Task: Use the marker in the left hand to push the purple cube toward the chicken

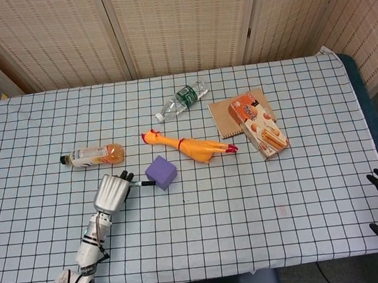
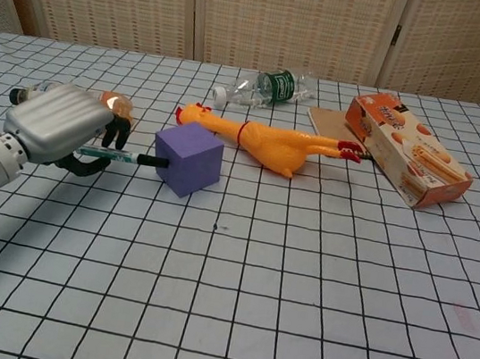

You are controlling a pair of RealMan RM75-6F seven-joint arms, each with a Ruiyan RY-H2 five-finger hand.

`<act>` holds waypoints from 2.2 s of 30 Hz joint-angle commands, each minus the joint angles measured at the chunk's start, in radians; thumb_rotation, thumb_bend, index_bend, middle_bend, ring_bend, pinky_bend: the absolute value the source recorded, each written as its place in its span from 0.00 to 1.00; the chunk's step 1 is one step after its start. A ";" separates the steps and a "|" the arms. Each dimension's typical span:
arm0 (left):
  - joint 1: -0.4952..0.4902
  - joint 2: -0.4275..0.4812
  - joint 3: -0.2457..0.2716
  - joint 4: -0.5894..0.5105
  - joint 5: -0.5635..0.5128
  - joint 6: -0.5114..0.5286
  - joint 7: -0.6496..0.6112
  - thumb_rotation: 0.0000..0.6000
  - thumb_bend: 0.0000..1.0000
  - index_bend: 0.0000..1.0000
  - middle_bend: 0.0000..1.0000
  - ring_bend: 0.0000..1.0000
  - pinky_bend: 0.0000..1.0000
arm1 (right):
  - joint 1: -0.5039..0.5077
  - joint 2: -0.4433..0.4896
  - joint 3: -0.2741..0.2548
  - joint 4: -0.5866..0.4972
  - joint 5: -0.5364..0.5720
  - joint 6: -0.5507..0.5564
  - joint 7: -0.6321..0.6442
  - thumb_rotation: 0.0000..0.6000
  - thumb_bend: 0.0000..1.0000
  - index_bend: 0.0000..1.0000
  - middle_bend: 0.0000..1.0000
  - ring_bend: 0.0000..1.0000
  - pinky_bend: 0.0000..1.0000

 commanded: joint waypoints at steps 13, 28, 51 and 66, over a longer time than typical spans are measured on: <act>-0.058 -0.068 -0.017 0.115 -0.031 -0.037 -0.051 1.00 0.63 0.79 0.81 0.81 0.96 | 0.004 0.002 0.010 -0.001 0.021 -0.011 0.006 1.00 0.11 0.00 0.00 0.00 0.00; -0.118 -0.110 -0.027 0.148 -0.043 -0.060 -0.047 1.00 0.63 0.79 0.81 0.81 0.96 | -0.001 0.009 0.014 0.002 0.029 -0.001 0.022 1.00 0.11 0.00 0.00 0.00 0.00; 0.064 0.061 0.085 -0.165 0.012 0.190 0.088 1.00 0.63 0.79 0.81 0.81 0.96 | -0.015 0.018 -0.003 0.013 -0.034 0.039 0.051 1.00 0.11 0.00 0.00 0.00 0.00; 0.379 0.212 0.262 -0.222 0.073 0.375 0.097 1.00 0.62 0.76 0.78 0.81 0.96 | -0.003 0.003 -0.032 0.004 -0.114 0.025 0.017 1.00 0.11 0.00 0.00 0.00 0.00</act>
